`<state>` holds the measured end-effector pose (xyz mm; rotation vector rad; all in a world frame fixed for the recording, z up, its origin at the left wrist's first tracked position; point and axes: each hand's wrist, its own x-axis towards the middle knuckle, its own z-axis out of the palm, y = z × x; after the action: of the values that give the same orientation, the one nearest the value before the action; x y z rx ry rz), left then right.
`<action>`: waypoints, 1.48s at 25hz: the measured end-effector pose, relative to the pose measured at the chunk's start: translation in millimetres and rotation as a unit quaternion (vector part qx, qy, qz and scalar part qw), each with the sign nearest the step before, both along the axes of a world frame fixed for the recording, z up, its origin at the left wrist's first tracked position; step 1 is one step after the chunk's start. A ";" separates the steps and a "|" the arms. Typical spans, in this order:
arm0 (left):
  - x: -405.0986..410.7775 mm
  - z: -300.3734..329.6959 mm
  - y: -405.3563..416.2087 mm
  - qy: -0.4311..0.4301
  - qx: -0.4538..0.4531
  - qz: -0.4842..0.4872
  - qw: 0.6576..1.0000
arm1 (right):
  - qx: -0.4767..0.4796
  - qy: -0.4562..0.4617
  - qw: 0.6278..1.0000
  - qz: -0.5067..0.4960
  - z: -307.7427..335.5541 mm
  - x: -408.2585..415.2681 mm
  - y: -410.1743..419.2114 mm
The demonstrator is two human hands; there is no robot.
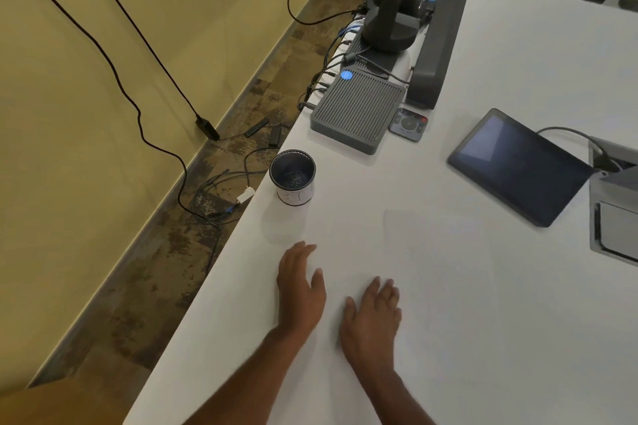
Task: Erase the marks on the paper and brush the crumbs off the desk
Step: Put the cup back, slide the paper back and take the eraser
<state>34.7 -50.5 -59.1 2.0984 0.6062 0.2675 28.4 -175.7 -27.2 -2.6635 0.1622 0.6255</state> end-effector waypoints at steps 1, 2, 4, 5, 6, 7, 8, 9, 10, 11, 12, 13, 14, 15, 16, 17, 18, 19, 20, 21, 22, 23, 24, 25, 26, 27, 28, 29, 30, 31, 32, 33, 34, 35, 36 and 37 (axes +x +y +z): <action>-6.9 -2.8 -4.3 0.008 0.023 -0.027 0.999 | 0.039 0.009 0.999 0.008 2.9 -3.4 5.5; -10.1 -4.8 -6.7 0.017 0.047 -0.048 0.998 | 0.093 0.015 0.995 0.017 7.0 -6.9 10.3; -12.2 -5.1 -3.9 0.041 0.098 -0.082 0.991 | 0.221 0.033 0.974 0.028 17.4 -12.8 17.8; -13.1 -1.9 -1.6 0.073 0.113 -0.107 0.985 | 0.274 0.042 0.961 0.024 21.6 -14.5 17.3; -14.5 -0.3 0.7 0.117 0.127 -0.137 0.975 | 0.308 0.041 0.950 0.020 23.8 -14.7 13.9; -17.3 0.6 4.1 0.170 0.153 -0.176 0.957 | 0.316 0.029 0.948 0.014 24.6 -14.8 8.0; -20.8 -1.0 7.5 0.205 0.201 -0.213 0.934 | 0.299 0.003 0.954 0.006 23.5 -14.9 0.2; -24.4 -3.0 10.1 0.213 0.254 -0.242 0.912 | 0.252 -0.028 0.967 -0.004 19.0 -16.4 -9.5; -27.3 -5.5 11.4 0.212 0.293 -0.261 0.895 | 0.181 -0.055 0.982 -0.012 13.7 -19.1 -20.6; -29.3 -6.5 12.1 0.218 0.315 -0.269 0.884 | 0.101 -0.071 0.992 -0.013 8.4 -22.3 -32.0; -29.5 -7.6 13.5 0.231 0.322 -0.267 0.878 | 0.032 -0.074 0.997 -0.002 3.1 -24.7 -40.1; -29.0 -7.0 15.8 0.254 0.316 -0.263 0.875 | -0.006 -0.059 0.998 0.013 0.3 -26.2 -44.6; -29.0 -5.8 18.6 0.271 0.308 -0.258 0.875 | -0.013 -0.036 0.999 0.033 -1.9 -27.0 -45.0; -28.6 -3.0 21.0 0.275 0.306 -0.247 0.877 | -0.002 -0.026 0.998 0.051 -3.1 -26.4 -42.8; -28.0 -0.9 23.9 0.276 0.310 -0.236 0.878 | 0.011 -0.027 0.998 0.063 -4.1 -24.5 -38.3; -26.9 2.3 27.5 0.282 0.312 -0.229 0.878 | 0.021 -0.027 0.997 0.070 -3.5 -21.6 -31.7; -25.8 4.2 31.1 0.292 0.310 -0.225 0.876 | 0.031 -0.024 0.997 0.074 -0.5 -17.6 -24.3; -24.6 6.8 33.9 0.301 0.312 -0.228 0.872 | 0.042 -0.020 0.996 0.076 1.5 -13.4 -17.9; -23.3 8.1 37.4 0.312 0.319 -0.236 0.863 | 0.060 -0.019 0.995 0.077 1.7 -9.3 -14.3; -21.7 9.6 40.1 0.323 0.328 -0.246 0.853 | 0.091 -0.025 0.993 0.068 3.5 -5.5 -14.9; -20.6 10.7 42.1 0.329 0.333 -0.254 0.846 | 0.124 -0.052 0.990 0.051 1.7 0.9 -21.9; -20.0 11.3 43.4 0.331 0.334 -0.258 0.844 | 0.145 -0.101 0.984 0.020 -0.2 10.9 -35.3; -19.3 12.6 43.5 0.330 0.333 -0.262 0.844 | 0.147 -0.161 0.975 -0.036 -5.5 23.7 -54.4; -19.1 14.7 42.9 0.332 0.331 -0.267 0.842 | 0.129 -0.198 0.966 -0.104 -7.6 39.1 -74.9; -19.7 14.0 41.3 0.333 0.329 -0.275 0.840 | 0.098 -0.212 0.959 -0.157 -7.2 55.1 -95.3; -19.5 14.6 38.8 0.332 0.326 -0.280 0.840 | 0.070 -0.208 0.959 -0.181 -6.1 69.8 -112.8; -19.5 14.5 36.2 0.330 0.324 -0.282 0.841 | 0.047 -0.200 0.963 -0.174 -5.2 81.5 -126.0; -19.2 14.8 34.2 0.329 0.321 -0.281 0.842 | 0.035 -0.187 0.969 -0.156 -5.5 89.8 -132.5; -18.8 14.0 32.9 0.329 0.317 -0.280 0.844 | 0.031 -0.177 0.974 -0.137 -8.3 96.1 -134.5; -18.3 14.4 32.5 0.330 0.314 -0.279 0.845 | 0.036 -0.167 0.977 -0.125 -7.9 100.3 -132.1; -18.5 14.7 33.2 0.330 0.313 -0.278 0.846 | 0.047 -0.166 0.978 -0.113 -10.0 102.2 -128.3; -18.1 15.2 33.9 0.333 0.315 -0.278 0.844 | 0.060 -0.167 0.978 -0.105 -8.6 102.7 -122.4; -17.9 14.5 34.5 0.335 0.316 -0.280 0.843 | 0.068 -0.171 0.979 -0.088 -10.3 103.0 -117.3; -18.3 15.4 34.4 0.339 0.318 -0.280 0.840 | 0.077 -0.166 0.981 -0.072 -9.0 101.6 -111.3; -18.6 15.0 34.2 0.339 0.318 -0.279 0.840 | 0.080 -0.167 0.981 -0.062 -9.8 100.2 -106.0; -18.3 15.5 34.3 0.339 0.313 -0.276 0.843 | 0.080 -0.167 0.980 -0.068 -7.9 98.7 -100.9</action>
<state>16.4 -16.3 -43.5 2.9105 0.2786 -0.7389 127.1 -276.5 -35.0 -2.5304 0.1880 0.1356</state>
